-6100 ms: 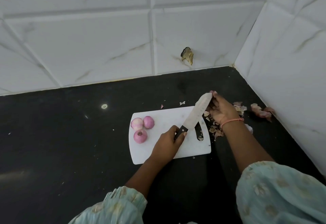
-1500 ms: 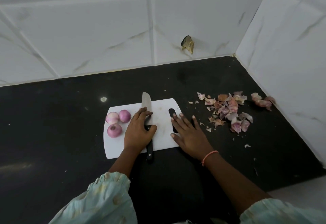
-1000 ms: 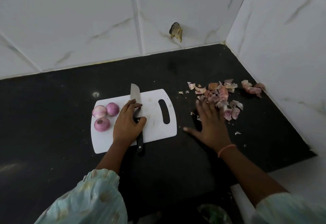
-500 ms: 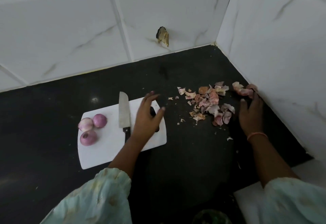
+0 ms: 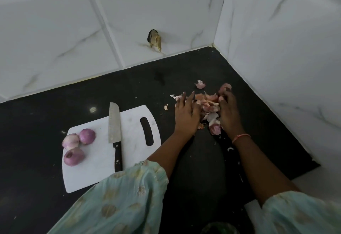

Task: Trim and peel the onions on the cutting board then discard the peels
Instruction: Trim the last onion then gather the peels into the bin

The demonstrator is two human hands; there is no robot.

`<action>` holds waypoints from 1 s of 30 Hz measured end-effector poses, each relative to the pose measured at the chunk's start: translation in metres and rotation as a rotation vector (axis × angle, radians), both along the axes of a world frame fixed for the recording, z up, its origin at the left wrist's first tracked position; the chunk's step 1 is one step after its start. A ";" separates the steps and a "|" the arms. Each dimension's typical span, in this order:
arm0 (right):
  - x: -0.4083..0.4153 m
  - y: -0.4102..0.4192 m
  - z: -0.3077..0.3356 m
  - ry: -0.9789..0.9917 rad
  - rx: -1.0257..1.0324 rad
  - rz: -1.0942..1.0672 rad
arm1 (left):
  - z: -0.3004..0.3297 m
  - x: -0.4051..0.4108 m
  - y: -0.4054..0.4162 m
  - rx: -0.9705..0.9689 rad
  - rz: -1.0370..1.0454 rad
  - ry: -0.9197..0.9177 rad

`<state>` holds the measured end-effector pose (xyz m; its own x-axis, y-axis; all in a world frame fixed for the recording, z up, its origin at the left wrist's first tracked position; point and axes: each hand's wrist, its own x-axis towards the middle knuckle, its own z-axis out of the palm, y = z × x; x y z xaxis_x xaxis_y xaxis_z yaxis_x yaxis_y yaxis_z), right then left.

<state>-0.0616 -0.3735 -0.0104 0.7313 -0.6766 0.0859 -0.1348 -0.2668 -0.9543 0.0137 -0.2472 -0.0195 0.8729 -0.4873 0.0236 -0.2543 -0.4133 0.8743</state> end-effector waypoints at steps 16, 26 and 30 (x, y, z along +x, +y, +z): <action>0.017 0.081 0.028 -0.394 0.908 -0.261 | 0.026 -0.034 -0.015 -0.841 0.307 0.787; -0.056 0.077 0.065 -0.502 0.831 -0.383 | 0.064 -0.099 -0.024 -0.918 0.065 0.873; -0.107 0.074 0.073 -0.575 0.786 -0.451 | 0.073 -0.147 -0.030 -0.897 -0.047 0.883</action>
